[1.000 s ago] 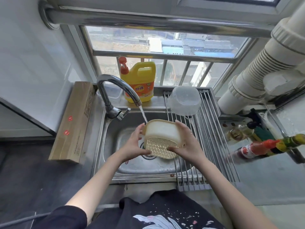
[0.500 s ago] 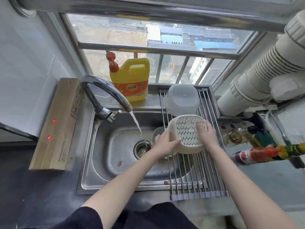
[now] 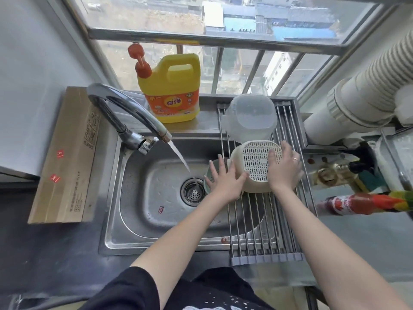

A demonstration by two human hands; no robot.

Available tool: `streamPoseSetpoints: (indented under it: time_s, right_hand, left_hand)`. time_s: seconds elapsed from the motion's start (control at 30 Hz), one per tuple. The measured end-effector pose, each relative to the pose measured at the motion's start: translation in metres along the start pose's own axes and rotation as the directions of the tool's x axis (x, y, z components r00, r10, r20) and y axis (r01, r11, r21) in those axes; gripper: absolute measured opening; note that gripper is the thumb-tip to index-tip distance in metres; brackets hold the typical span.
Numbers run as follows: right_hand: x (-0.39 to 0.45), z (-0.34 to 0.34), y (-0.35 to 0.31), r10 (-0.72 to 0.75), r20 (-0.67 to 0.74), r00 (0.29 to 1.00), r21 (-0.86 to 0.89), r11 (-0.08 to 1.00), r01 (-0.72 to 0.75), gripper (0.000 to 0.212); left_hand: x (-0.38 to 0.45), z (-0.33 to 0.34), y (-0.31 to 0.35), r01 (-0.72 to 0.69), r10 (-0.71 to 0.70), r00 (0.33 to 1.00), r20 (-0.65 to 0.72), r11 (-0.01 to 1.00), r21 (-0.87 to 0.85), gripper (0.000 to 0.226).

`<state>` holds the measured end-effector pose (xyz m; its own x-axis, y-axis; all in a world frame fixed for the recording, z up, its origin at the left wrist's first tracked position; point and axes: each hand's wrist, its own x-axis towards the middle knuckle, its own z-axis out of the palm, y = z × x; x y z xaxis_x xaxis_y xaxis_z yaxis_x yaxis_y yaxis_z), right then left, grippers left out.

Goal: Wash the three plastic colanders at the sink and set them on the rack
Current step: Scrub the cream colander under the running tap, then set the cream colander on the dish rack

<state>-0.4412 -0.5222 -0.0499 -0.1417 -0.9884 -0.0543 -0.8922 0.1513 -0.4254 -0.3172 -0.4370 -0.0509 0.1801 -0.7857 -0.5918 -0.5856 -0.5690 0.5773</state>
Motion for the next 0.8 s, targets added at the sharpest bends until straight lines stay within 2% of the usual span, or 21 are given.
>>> streamPoseSetpoints:
  time_s: [0.03, 0.1, 0.17, 0.2, 0.23, 0.3, 0.37, 0.4, 0.47, 0.5, 0.57, 0.7, 0.8]
  right_hand:
    - [-0.001, -0.003, -0.005, -0.01, -0.053, 0.999, -0.026, 1.0, 0.009, 0.049]
    - [-0.01, -0.01, -0.018, -0.047, -0.171, 0.984, 0.033, 0.998, 0.054, 0.041]
    - [-0.03, -0.015, -0.033, -0.211, -0.251, 0.945, 0.129, 0.96, 0.249, 0.03]
    - [-0.047, -0.015, -0.039, -0.319, -0.226, 0.921, 0.173, 0.917, 0.36, 0.025]
    - [-0.067, -0.011, -0.047, -0.407, -0.135, 0.903, 0.215, 0.878, 0.428, 0.022]
    - [-0.109, 0.005, -0.064, -0.463, 0.196, 0.864, 0.241, 0.877, 0.416, 0.021]
    - [-0.138, 0.038, -0.074, -0.385, 0.498, 0.777, 0.117, 0.918, 0.38, 0.032]
    - [-0.146, 0.056, -0.075, -0.299, 0.61, 0.734, 0.045, 0.938, 0.345, 0.043]
    - [-0.149, 0.085, -0.074, -0.097, 0.742, 0.664, -0.054, 0.978, 0.203, 0.061]
    - [-0.147, 0.097, -0.07, -0.024, 0.77, 0.638, -0.099, 0.983, 0.157, 0.066]
    - [-0.14, 0.114, -0.06, 0.041, 0.779, 0.625, -0.192, 0.966, 0.176, 0.064]
    - [-0.127, 0.146, -0.041, 0.052, 0.744, 0.666, -0.259, 0.941, 0.217, 0.045]
    - [-0.125, 0.161, -0.038, 0.03, 0.688, 0.725, -0.337, 0.898, 0.282, 0.034]
  left_hand:
    - [-0.001, -0.003, -0.002, -0.007, 0.007, 1.0, 0.017, 1.0, -0.011, 0.069]
    - [-0.008, -0.011, -0.011, -0.052, 0.05, 0.999, -0.017, 0.996, -0.075, 0.066]
    - [-0.016, -0.022, -0.028, -0.086, 0.058, 0.987, -0.151, 0.979, -0.186, 0.058]
    - [-0.02, -0.028, -0.041, -0.064, 0.014, 0.977, -0.212, 0.97, -0.233, 0.05]
    - [-0.025, -0.032, -0.056, -0.015, -0.051, 0.969, -0.241, 0.964, -0.264, 0.04]
    - [-0.03, -0.036, -0.088, 0.117, -0.176, 0.964, -0.201, 0.954, -0.275, 0.02]
    - [-0.035, -0.036, -0.119, 0.222, -0.252, 0.961, -0.109, 0.946, -0.235, 0.007]
    - [-0.037, -0.036, -0.134, 0.257, -0.28, 0.957, -0.077, 0.941, -0.22, 0.008]
    - [-0.043, -0.037, -0.16, 0.316, -0.335, 0.941, -0.056, 0.924, -0.214, 0.01]
    - [-0.047, -0.038, -0.172, 0.335, -0.357, 0.932, -0.062, 0.914, -0.228, 0.009]
    - [-0.052, -0.04, -0.192, 0.359, -0.391, 0.917, -0.076, 0.894, -0.267, 0.009]
    - [-0.056, -0.036, -0.222, 0.325, -0.374, 0.924, -0.086, 0.882, -0.34, 0.01]
    - [-0.055, -0.035, -0.228, 0.279, -0.343, 0.933, -0.113, 0.883, -0.378, 0.006]
